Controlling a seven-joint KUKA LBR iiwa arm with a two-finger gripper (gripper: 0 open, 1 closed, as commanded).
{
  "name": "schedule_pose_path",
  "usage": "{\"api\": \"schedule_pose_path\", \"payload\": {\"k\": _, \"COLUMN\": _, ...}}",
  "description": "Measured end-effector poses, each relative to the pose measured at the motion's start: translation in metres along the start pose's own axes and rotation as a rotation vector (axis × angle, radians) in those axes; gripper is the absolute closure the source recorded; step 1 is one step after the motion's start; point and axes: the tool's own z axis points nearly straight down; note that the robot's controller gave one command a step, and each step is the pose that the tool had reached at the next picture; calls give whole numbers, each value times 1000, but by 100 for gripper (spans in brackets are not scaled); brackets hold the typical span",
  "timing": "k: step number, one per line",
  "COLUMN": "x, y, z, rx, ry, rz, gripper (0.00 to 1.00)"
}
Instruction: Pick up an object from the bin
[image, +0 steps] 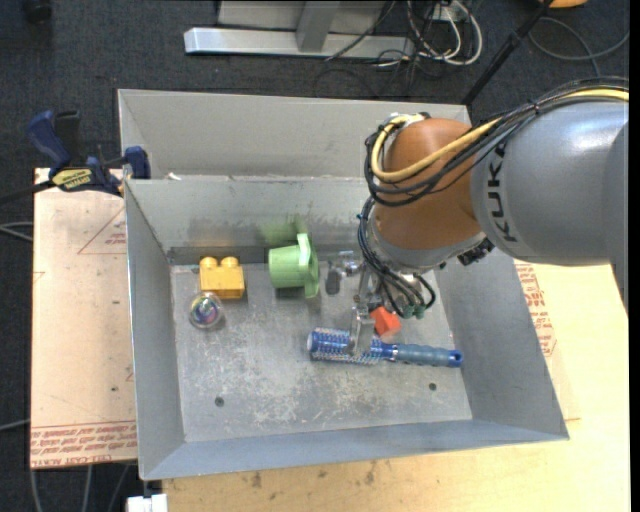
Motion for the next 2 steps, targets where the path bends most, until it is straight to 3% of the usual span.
{"api": "schedule_pose_path", "payload": {"k": 1, "x": 39, "y": 7, "z": 79, "rx": -4, "ry": 5, "rz": 135, "gripper": 0}}
{"api": "schedule_pose_path", "payload": {"k": 2, "x": 37, "y": 7, "z": 76, "rx": -5, "ry": -2, "rz": 137, "gripper": 100}}
